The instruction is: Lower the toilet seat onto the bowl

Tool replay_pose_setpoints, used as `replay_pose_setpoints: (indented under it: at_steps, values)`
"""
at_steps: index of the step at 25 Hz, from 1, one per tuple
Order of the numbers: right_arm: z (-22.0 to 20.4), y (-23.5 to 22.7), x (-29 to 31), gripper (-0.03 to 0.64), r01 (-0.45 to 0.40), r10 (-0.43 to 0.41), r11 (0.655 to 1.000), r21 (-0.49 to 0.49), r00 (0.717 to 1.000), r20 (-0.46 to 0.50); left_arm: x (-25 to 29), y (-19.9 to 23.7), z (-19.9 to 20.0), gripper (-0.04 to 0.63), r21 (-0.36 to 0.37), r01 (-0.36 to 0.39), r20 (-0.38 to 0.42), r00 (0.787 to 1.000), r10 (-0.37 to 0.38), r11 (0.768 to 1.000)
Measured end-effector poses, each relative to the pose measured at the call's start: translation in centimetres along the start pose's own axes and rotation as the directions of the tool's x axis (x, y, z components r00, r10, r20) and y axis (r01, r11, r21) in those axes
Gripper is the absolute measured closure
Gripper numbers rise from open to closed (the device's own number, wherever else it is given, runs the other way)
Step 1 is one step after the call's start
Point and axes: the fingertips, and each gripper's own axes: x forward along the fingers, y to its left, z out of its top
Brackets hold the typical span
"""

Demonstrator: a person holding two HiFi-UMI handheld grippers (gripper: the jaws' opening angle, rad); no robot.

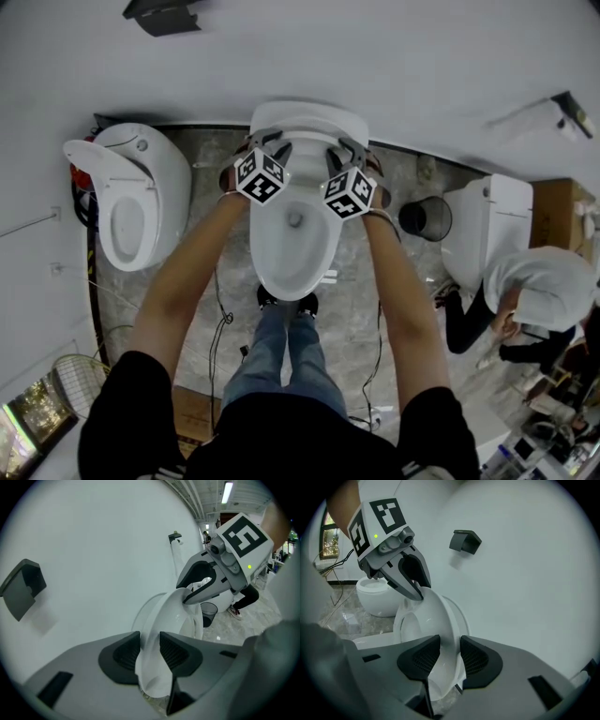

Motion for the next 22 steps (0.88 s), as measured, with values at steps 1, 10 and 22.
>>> replay_pose_setpoints:
  at_steps: [1, 10, 22]
  values:
    - [0.0, 0.3, -0.3, 0.465, -0.001, 0.001, 1.0, -0.008, 1.0, -0.002, -0.4, -0.2, -0.1, 0.465, -0.004, 0.001, 0.007, 1.0, -0.001, 1.0]
    - [-0.5, 2.8, -3.3, 0.472, 0.006, -0.006, 1.0, -0.012, 1.0, 0.002, -3.1, -2.9, -1.1, 0.466, 0.026, 0.005, 0.006, 1.0, -0.005, 1.0]
    - [-1.5, 7.7, -7.7, 0.474, -0.017, 0.017, 0.999, -0.033, 1.0, 0.01, -7.3, -7.3, -3.7, 0.468, -0.06, 0.035, 0.026, 0.999, -0.034, 0.998]
